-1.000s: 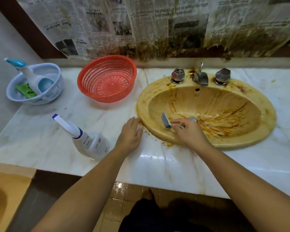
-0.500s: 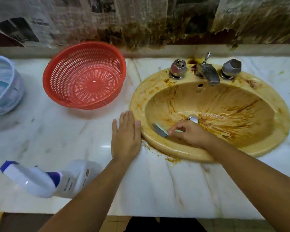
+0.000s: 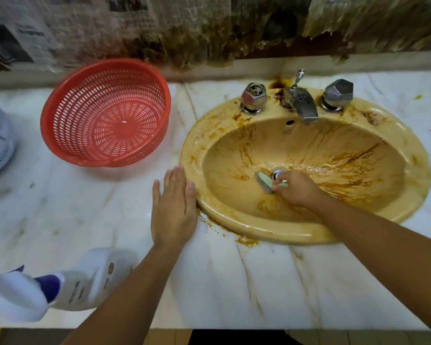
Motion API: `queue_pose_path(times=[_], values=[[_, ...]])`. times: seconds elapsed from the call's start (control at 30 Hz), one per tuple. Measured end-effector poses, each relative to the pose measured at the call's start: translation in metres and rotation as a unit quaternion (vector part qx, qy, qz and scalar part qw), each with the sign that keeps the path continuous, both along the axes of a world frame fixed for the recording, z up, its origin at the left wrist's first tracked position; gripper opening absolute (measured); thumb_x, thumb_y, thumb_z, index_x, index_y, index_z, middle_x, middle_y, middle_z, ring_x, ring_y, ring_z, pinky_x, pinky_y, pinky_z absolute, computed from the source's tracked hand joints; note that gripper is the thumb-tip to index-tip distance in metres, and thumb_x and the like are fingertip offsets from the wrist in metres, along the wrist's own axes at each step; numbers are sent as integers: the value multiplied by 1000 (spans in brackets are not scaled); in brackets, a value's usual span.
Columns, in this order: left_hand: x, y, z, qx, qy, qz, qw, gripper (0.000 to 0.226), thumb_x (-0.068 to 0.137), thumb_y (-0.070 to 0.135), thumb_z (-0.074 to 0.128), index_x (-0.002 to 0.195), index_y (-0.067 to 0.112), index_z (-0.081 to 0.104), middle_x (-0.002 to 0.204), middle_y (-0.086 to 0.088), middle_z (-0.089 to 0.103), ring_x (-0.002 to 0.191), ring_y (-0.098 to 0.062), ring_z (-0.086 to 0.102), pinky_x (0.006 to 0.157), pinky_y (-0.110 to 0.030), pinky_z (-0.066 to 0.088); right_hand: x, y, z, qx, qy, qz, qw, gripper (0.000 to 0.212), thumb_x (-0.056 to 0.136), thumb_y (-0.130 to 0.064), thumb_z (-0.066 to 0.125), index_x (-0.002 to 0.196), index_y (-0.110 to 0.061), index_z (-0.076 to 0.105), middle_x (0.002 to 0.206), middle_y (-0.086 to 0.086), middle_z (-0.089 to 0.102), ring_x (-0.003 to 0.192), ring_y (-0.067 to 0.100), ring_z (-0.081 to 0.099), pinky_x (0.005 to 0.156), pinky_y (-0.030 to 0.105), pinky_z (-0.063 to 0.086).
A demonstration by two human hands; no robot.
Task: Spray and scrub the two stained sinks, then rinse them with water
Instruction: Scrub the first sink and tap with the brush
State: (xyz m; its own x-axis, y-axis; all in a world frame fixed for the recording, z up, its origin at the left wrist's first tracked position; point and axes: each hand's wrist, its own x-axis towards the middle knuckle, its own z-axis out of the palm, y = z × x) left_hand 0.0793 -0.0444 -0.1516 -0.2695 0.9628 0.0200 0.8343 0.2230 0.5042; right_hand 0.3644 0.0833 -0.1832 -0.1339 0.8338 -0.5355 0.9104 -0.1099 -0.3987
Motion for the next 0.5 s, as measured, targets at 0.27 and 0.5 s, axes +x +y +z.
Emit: queue_pose_path(times=[0.27, 0.5], values=[[1, 0, 1, -5, 6, 6, 1000, 65, 108, 48, 10, 162, 14, 26, 166, 1, 31, 156, -9, 15, 129, -41, 4, -8, -6, 8, -26, 74, 73, 994, 16, 96, -39, 71, 107, -30, 77, 120, -5, 71, 110, 19, 64, 85, 30, 49], [3, 1, 2, -2, 5, 11, 1000, 64, 108, 48, 12, 161, 15, 27, 165, 1, 34, 155, -9, 17, 129, -41, 5, -41, -23, 11, -66, 189, 74, 977, 20, 95, -41, 72, 109, -28, 78, 113, -8, 72, 102, 13, 62, 84, 28, 45]])
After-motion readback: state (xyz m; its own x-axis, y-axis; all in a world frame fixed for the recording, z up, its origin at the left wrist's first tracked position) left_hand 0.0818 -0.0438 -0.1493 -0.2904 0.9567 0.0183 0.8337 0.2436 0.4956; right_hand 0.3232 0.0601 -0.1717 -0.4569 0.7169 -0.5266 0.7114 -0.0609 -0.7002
